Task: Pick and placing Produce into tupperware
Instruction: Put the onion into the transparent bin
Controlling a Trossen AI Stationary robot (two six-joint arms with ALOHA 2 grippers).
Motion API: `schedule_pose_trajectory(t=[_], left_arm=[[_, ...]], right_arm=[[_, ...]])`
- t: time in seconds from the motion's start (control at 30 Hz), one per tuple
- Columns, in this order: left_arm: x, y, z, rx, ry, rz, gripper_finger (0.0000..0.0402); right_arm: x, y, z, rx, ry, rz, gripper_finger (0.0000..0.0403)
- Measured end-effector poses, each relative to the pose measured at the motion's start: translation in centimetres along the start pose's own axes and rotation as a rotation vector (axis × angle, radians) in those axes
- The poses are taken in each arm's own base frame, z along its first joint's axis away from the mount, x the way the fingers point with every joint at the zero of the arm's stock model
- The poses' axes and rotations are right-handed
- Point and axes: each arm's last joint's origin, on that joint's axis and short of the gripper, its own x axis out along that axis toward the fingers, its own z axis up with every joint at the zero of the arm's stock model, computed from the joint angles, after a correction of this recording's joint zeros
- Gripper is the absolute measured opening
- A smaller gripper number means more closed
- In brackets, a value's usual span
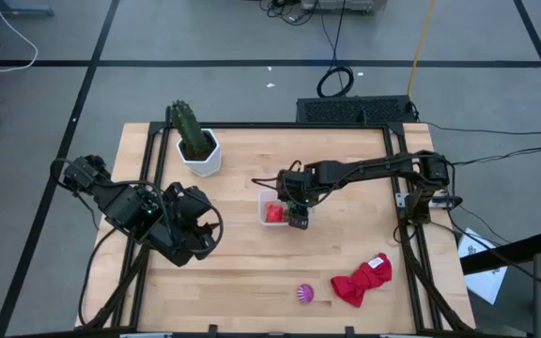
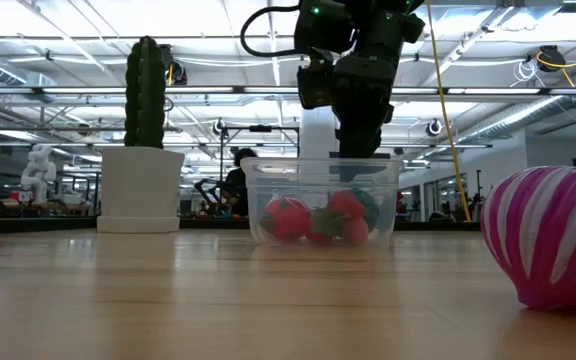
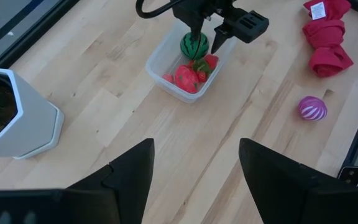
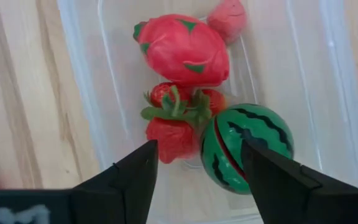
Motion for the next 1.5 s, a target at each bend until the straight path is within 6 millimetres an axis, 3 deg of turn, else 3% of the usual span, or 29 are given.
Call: schedule_pose_trajectory(t=[0.13, 0.23, 0.47, 0.63, 0.77, 0.9, 1.07, 1.5], left_arm=[[0.0, 0.0, 0.0, 0.012, 0.0, 0.0, 0.0239], [0.0, 0.0, 0.0, 0.032, 0.0, 0.0, 0.0239], [0.0, 0.0, 0.0, 0.083, -0.002, -0.002, 0.0239], [0.0, -0.2, 0.1, 0.073, -0.008, -0.013, 0.0239], [0.0, -0.6, 0.3, 0.082, -0.039, -0.044, 0.0239], [0.2, -1.3, 0.8, 0.109, -0.104, -0.065, 0.0239], [1.9, -3.5, 1.3, 0.188, -0.143, -0.098, 0.0239], [12.0, -13.9, -0.3, 0.15, -0.07, -0.331, 0.0239]], right_arm=[[-0.5, 0.1, 0.0, -0.052, -0.02, 0.009, 0.0223], [-2.3, 0.5, 0.5, -0.088, -0.129, 0.029, 0.0224], [-10.2, 3.6, 0.4, -0.227, -0.518, 0.115, 0.0224], [-15.9, 5.9, -1.9, -0.326, -0.716, 0.182, 0.0224], [-18.8, 6.9, -3.7, -0.34, -0.793, 0.239, 0.0224], [-20.0, 7.6, -4.8, -0.32, -0.814, 0.286, 0.0224], [-20.2, 7.8, -5.1, -0.248, -0.81, 0.281, 0.0224], [-20.2, 7.9, -5.9, -0.249, -0.764, 0.282, 0.0224]])
